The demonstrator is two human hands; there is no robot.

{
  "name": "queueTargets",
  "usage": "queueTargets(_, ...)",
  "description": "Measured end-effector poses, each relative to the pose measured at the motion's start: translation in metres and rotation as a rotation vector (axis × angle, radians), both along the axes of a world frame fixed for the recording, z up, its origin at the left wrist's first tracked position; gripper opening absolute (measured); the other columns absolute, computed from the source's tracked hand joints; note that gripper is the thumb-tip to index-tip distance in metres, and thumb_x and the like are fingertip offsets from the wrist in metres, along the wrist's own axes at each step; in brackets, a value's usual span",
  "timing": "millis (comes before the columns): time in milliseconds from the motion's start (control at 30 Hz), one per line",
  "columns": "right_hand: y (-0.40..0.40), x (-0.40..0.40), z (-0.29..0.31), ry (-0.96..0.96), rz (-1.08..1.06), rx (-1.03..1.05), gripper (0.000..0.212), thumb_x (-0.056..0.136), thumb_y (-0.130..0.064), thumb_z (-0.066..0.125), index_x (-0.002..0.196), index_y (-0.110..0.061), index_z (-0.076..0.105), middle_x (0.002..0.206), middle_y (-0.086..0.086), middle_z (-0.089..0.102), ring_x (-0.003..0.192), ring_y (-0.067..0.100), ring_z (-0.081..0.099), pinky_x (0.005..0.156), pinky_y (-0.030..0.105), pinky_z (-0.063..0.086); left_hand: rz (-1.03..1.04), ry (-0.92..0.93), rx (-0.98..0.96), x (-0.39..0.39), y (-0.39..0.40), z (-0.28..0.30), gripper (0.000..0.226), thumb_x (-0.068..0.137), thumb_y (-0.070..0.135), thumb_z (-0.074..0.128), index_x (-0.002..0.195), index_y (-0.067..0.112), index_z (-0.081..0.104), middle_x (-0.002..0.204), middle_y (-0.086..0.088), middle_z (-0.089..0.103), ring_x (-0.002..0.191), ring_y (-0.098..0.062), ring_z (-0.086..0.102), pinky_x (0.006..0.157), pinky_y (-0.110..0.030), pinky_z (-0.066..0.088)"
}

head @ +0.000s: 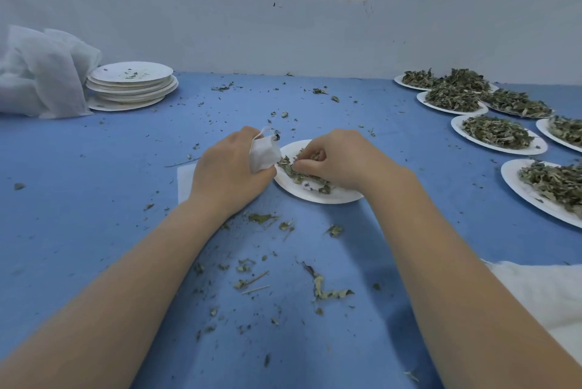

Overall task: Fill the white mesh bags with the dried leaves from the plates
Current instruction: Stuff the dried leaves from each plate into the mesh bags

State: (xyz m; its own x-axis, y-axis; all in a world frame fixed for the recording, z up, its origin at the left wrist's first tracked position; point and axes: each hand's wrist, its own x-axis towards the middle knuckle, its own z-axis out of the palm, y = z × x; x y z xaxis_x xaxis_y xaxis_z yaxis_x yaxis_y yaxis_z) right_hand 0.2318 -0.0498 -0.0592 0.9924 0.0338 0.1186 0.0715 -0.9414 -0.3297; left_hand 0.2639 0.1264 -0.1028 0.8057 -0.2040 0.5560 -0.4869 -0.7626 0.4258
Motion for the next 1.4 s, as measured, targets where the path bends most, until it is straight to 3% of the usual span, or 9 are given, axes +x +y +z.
queueTargets(167,-0.001,0.003,0.003,-0.033,-0.012,-0.006,0.018,0.086,-0.044,0.06,0.096,-0.032,0.068,0.081,-0.013,0.053,0.068,0.001,0.046,0.054,0.022,0.034,0.009,0.015,-0.033,0.0,0.001,0.001,0.035,0.078,0.034,0.066,0.106,0.019,0.053,0.089,0.005,0.055,0.077,-0.019,0.049,0.064,-0.028,0.035)
queueTargets(300,0.014,0.004,-0.006,-0.038,0.141,-0.069,0.035,0.097,-0.03,0.042,0.13,-0.031,0.052,0.133,-0.006,0.044,0.115,0.016,0.043,0.092,0.033,0.039,0.026,0.055,-0.079,0.0,0.002,0.002,0.034,0.078,0.033,0.065,0.106,0.019,0.053,0.086,0.006,0.052,0.078,-0.021,0.05,0.065,-0.031,0.039)
queueTargets(367,0.022,0.003,-0.013,0.019,0.23,-0.209,0.039,0.1,-0.027,0.031,0.137,-0.03,0.045,0.142,-0.008,0.04,0.121,0.021,0.035,0.097,0.039,0.034,0.022,0.072,-0.108,-0.002,0.003,0.003,0.034,0.078,0.034,0.064,0.106,0.019,0.053,0.086,0.005,0.053,0.08,-0.022,0.052,0.068,-0.033,0.044)
queueTargets(500,0.013,0.003,-0.012,-0.01,0.188,-0.192,0.029,0.094,-0.023,0.041,0.105,-0.024,0.068,0.104,0.001,0.066,0.107,0.02,0.038,0.08,0.033,0.024,0.015,0.091,-0.118,-0.003,0.004,0.005,0.037,0.076,0.035,0.062,0.108,0.019,0.053,0.087,0.003,0.054,0.082,-0.024,0.053,0.071,-0.036,0.046)
queueTargets(667,0.002,-0.002,0.003,-0.04,0.078,-0.011,0.015,0.086,-0.031,0.059,0.094,-0.028,0.071,0.085,-0.009,0.053,0.089,0.012,0.051,0.07,0.028,0.041,0.024,0.098,-0.11,-0.002,0.003,0.004,0.037,0.077,0.036,0.063,0.109,0.019,0.053,0.088,0.004,0.052,0.081,-0.022,0.051,0.068,-0.033,0.043)
queueTargets(800,0.009,-0.004,0.004,0.028,-0.045,-0.19,0.021,0.083,-0.046,0.058,0.096,-0.033,0.068,0.089,-0.01,0.061,0.09,0.014,0.056,0.062,0.025,0.039,0.024,0.102,-0.113,-0.001,0.004,0.004,0.036,0.077,0.033,0.063,0.11,0.021,0.052,0.088,0.004,0.052,0.082,-0.022,0.051,0.069,-0.033,0.043)
queueTargets(1133,0.025,0.002,0.0,0.024,-0.065,-0.234,0.027,0.079,-0.014,0.06,0.105,-0.013,0.067,0.102,0.006,0.065,0.079,0.017,0.054,0.051,0.019,0.035,0.005,0.1,-0.114,-0.001,0.005,0.003,0.037,0.076,0.034,0.064,0.108,0.021,0.052,0.086,0.005,0.052,0.078,-0.02,0.049,0.065,-0.03,0.04)
queueTargets(1300,0.014,-0.003,0.007,-0.011,-0.029,-0.027,0.022,0.076,-0.006,0.063,0.091,-0.018,0.075,0.065,-0.006,0.059,0.061,0.011,0.056,0.045,0.014,0.039,-0.009,0.1,-0.094,-0.002,0.005,0.003,0.037,0.076,0.034,0.066,0.108,0.021,0.052,0.087,0.005,0.054,0.079,-0.02,0.051,0.065,-0.031,0.041)
queueTargets(1400,0.004,-0.008,0.017,-0.046,-0.008,0.23,0.021,0.075,-0.008,0.067,0.086,-0.023,0.075,0.064,-0.01,0.064,0.051,0.004,0.057,0.042,0.006,0.042,-0.033,0.091,-0.063,-0.001,0.004,0.004,0.041,0.074,0.035,0.068,0.109,0.022,0.052,0.089,0.006,0.055,0.081,-0.018,0.051,0.067,-0.029,0.038)
